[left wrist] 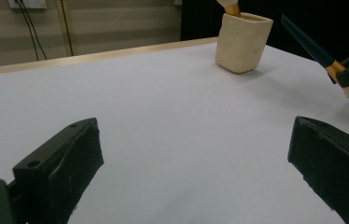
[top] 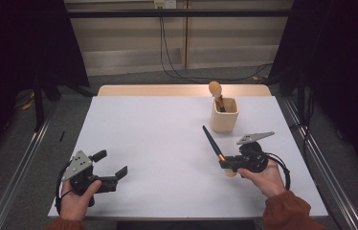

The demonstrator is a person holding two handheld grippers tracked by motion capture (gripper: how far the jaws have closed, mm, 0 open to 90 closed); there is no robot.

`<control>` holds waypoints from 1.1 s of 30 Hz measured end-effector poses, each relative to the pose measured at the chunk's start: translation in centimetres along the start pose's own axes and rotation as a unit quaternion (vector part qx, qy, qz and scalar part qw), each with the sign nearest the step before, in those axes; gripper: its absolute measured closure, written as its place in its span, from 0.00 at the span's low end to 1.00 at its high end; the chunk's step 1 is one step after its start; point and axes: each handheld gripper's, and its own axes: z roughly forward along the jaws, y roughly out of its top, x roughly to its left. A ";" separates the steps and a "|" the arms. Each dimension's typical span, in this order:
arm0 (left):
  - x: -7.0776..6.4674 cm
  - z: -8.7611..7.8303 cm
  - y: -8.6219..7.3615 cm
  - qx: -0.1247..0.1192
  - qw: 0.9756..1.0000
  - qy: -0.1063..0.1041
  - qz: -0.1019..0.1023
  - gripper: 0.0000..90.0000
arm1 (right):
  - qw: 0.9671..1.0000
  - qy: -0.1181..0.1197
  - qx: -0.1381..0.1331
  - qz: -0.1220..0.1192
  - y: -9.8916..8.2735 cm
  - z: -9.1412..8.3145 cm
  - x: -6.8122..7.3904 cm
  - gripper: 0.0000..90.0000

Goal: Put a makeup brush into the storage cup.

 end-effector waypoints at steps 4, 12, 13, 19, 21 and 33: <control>0.0 -0.1 0.1 -0.001 1.000 -0.007 0.000 0.03 | 0.999 0.005 -0.029 -0.012 0.2 -0.2 -0.2 0.83; -0.7 0.2 0.7 0.003 0.999 -0.030 0.012 0.03 | 0.997 0.040 -0.043 -0.045 0.7 -0.1 0.2 0.83; -0.8 0.3 0.8 0.005 0.999 -0.034 0.015 0.03 | 0.997 0.043 -0.043 -0.049 0.8 0.0 0.3 0.83; -1.5 0.8 1.3 0.022 0.998 -0.057 0.036 0.03 | 0.993 0.065 -0.046 -0.085 1.5 0.3 1.0 0.83; -1.7 0.9 1.4 0.026 0.997 -0.063 0.041 0.03 | 0.992 0.070 -0.041 -0.095 1.8 0.5 1.4 0.83; -3.0 2.4 2.3 0.049 0.991 -0.108 0.058 0.03 | 0.986 0.092 -0.008 -0.141 3.5 1.6 2.8 0.83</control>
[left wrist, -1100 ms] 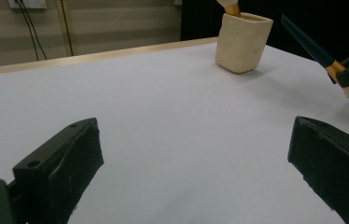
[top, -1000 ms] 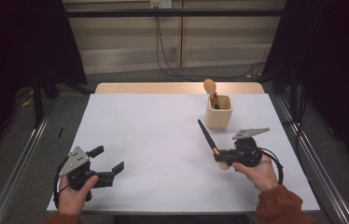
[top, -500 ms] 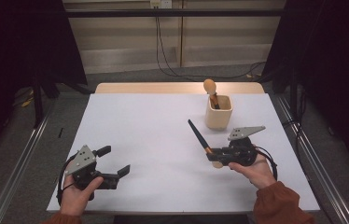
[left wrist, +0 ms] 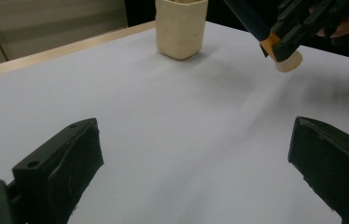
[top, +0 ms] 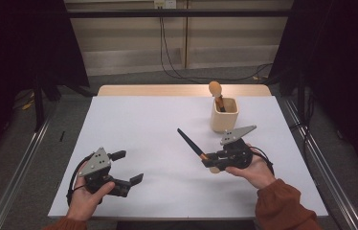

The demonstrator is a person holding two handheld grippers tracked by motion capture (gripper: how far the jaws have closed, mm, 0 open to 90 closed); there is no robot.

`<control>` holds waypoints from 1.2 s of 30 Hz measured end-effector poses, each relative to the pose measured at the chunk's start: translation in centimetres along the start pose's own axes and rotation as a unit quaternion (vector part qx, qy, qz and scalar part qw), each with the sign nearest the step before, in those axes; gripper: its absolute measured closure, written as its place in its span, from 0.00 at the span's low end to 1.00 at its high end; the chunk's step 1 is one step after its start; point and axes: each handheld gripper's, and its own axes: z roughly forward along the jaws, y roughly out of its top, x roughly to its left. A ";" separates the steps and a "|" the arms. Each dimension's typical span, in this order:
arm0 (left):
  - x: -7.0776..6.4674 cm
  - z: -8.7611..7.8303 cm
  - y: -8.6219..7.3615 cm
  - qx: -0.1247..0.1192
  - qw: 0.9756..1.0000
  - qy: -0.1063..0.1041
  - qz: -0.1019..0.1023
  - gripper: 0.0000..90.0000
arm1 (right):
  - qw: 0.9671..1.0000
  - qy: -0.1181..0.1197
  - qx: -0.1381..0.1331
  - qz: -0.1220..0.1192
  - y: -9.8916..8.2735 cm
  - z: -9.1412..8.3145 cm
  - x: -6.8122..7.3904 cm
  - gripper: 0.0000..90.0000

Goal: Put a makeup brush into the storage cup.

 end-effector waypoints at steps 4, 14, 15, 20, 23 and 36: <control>-0.3 0.6 0.4 0.007 1.000 -0.009 0.007 0.03 | 1.000 0.009 0.013 -0.015 0.6 0.4 0.2 0.83; -0.9 1.9 1.3 0.031 0.999 -0.035 0.014 0.03 | 0.998 0.027 0.050 -0.031 1.4 1.3 0.4 0.83; -0.9 2.0 1.3 0.034 0.999 -0.036 0.017 0.03 | 0.998 0.027 0.054 -0.034 1.4 1.3 0.4 0.83; -1.0 2.5 1.7 0.047 0.998 -0.042 0.021 0.04 | 0.995 0.040 0.077 -0.052 1.7 1.7 0.7 0.83; -0.8 2.7 1.9 0.053 0.997 -0.043 0.024 0.04 | 0.993 0.048 0.092 -0.062 1.9 1.9 0.9 0.83; -0.7 3.5 2.9 0.087 0.993 -0.066 0.040 0.05 | 0.977 0.067 0.179 -0.097 2.2 3.7 1.7 0.83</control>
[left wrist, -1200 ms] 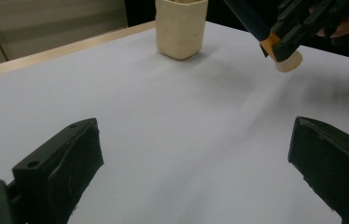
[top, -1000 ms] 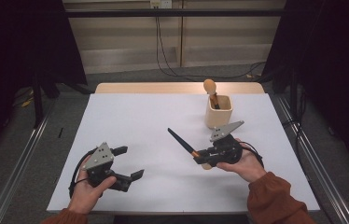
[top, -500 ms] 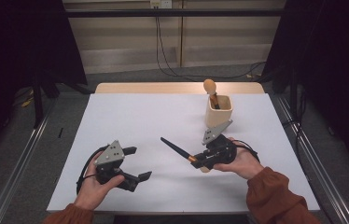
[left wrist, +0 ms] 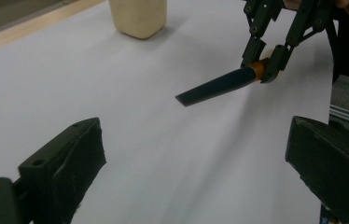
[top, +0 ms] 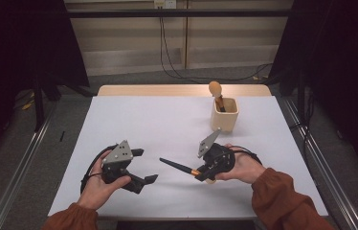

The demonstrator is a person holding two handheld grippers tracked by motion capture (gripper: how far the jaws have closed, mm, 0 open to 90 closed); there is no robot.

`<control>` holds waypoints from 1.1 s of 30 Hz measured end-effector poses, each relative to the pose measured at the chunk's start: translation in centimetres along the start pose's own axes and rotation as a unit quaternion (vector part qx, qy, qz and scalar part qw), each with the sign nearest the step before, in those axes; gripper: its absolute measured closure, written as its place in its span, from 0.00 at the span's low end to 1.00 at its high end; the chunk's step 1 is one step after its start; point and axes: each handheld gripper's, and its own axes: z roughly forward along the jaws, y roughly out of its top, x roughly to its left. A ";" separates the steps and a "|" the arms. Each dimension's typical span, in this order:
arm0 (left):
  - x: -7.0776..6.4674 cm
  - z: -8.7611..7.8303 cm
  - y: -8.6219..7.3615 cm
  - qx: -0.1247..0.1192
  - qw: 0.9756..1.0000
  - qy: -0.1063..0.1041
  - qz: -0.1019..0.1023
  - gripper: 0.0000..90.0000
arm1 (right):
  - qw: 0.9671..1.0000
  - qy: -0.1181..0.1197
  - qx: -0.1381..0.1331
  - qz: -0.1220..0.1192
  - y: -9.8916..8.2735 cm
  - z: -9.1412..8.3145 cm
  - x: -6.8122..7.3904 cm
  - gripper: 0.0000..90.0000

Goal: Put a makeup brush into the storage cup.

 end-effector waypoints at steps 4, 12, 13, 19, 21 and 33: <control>-0.2 0.4 0.5 0.014 1.000 -0.007 0.012 0.05 | 1.000 0.001 0.022 -0.013 0.6 -0.1 0.1 0.83; -0.4 1.4 1.6 0.041 0.999 -0.031 0.013 0.05 | 0.998 0.010 0.057 -0.037 1.5 0.4 0.4 0.83; -0.4 1.5 1.7 0.043 0.998 -0.032 0.014 0.05 | 0.997 0.012 0.058 -0.039 1.7 0.5 0.4 0.83; -0.1 2.5 2.1 0.070 0.996 -0.049 0.021 0.05 | 0.997 0.012 0.067 -0.047 2.5 0.5 0.3 0.83; -0.1 2.8 2.0 0.079 0.995 -0.053 0.025 0.05 | 0.996 0.013 0.071 -0.049 2.8 0.5 0.3 0.83; 0.0 4.1 2.7 0.149 0.984 -0.090 0.039 0.05 | 0.993 0.022 0.091 -0.073 3.4 0.7 0.3 0.83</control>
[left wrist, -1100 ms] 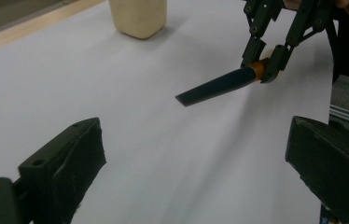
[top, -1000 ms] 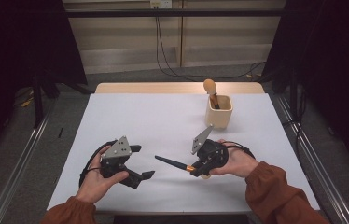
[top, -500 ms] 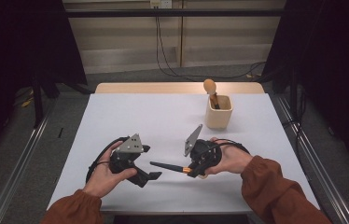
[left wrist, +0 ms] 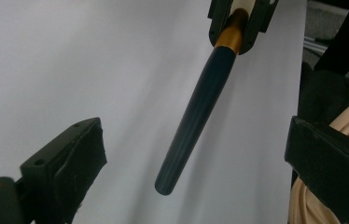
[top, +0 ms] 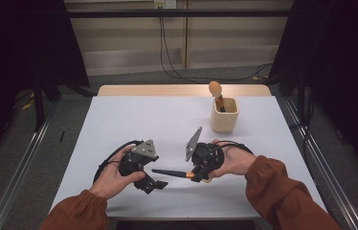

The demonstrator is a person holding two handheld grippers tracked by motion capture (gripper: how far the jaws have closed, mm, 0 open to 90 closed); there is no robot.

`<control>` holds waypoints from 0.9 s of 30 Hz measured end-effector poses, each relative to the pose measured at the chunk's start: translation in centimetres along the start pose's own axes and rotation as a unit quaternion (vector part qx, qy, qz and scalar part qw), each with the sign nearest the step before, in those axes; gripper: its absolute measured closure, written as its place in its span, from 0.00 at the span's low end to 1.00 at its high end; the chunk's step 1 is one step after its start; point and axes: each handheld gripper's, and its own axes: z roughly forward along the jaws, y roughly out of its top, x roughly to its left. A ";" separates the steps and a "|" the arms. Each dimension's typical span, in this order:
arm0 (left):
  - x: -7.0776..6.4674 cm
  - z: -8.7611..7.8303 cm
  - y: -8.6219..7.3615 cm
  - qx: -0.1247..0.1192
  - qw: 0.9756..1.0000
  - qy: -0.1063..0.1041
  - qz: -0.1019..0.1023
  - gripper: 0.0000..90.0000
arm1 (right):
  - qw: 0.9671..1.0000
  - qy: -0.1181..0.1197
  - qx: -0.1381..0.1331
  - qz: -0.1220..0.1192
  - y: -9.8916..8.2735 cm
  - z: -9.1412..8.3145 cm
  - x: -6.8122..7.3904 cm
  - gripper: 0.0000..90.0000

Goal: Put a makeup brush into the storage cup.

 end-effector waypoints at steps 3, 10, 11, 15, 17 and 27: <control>0.2 0.4 0.2 0.018 1.000 -0.013 -0.003 0.05 | 1.000 -0.002 0.003 0.004 0.1 0.0 -0.1 0.83; 0.4 1.1 0.6 0.057 0.998 -0.016 -0.004 0.06 | 1.000 0.004 0.010 -0.008 0.4 0.3 -0.1 0.83; 0.3 1.3 0.7 0.059 0.998 -0.011 -0.003 0.06 | 1.000 0.005 0.013 -0.009 0.4 0.3 -0.1 0.83; 0.2 1.7 1.0 0.071 0.997 -0.023 0.012 0.06 | 1.000 0.008 0.012 -0.013 0.6 0.4 -0.1 0.83; 0.0 1.9 1.2 0.074 0.996 -0.033 0.026 0.07 | 1.000 0.010 0.014 -0.011 0.7 0.5 0.0 0.83; -0.2 2.9 1.4 0.078 0.995 -0.049 0.049 0.10 | 1.000 0.016 0.015 -0.014 0.9 0.9 0.1 0.83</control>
